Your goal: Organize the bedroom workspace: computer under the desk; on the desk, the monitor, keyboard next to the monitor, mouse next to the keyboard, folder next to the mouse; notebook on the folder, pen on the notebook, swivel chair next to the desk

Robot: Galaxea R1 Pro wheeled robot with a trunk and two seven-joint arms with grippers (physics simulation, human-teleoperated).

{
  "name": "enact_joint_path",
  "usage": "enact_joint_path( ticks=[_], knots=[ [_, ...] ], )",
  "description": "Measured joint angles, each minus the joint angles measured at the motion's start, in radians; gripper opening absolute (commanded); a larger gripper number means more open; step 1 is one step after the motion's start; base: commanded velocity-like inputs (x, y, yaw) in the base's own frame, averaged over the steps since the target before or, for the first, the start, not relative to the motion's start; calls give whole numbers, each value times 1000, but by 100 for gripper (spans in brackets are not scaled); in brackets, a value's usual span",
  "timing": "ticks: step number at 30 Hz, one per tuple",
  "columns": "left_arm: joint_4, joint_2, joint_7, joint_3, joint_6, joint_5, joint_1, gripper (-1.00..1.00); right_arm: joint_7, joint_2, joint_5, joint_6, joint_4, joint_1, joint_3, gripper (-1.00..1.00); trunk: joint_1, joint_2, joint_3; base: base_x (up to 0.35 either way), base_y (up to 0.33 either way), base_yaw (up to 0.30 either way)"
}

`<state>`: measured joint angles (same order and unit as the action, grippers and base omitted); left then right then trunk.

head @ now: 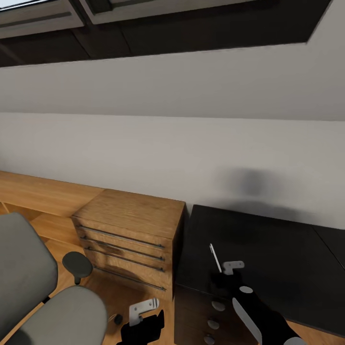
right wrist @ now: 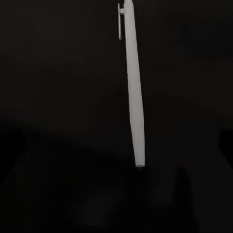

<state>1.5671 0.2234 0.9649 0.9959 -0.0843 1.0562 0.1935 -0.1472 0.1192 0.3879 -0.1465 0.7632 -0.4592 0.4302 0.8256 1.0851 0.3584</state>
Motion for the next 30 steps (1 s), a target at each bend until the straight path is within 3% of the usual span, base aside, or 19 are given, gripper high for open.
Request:
enact_joint_path(
  ticks=[7,13,25,30],
  knots=[
    [1,6,2,-2,0,0,0,100,66,-2,3,-6,5,-1,-9,100,0,0,0,0,0,0],
    [1,6,1,-2,0,0,0,100,57,-1,3,-7,3,-11,-45,100,0,0,0,1,0,0],
    [1,6,0,-1,0,0,0,100,50,2,5,-24,12,-15,-65,100,0,0,0,28,0,0],
    [-2,-10,6,-3,2,-3,0,100,51,-21,2,0,7,-18,-63,100,0,0,0,0,0,0]
  ],
)
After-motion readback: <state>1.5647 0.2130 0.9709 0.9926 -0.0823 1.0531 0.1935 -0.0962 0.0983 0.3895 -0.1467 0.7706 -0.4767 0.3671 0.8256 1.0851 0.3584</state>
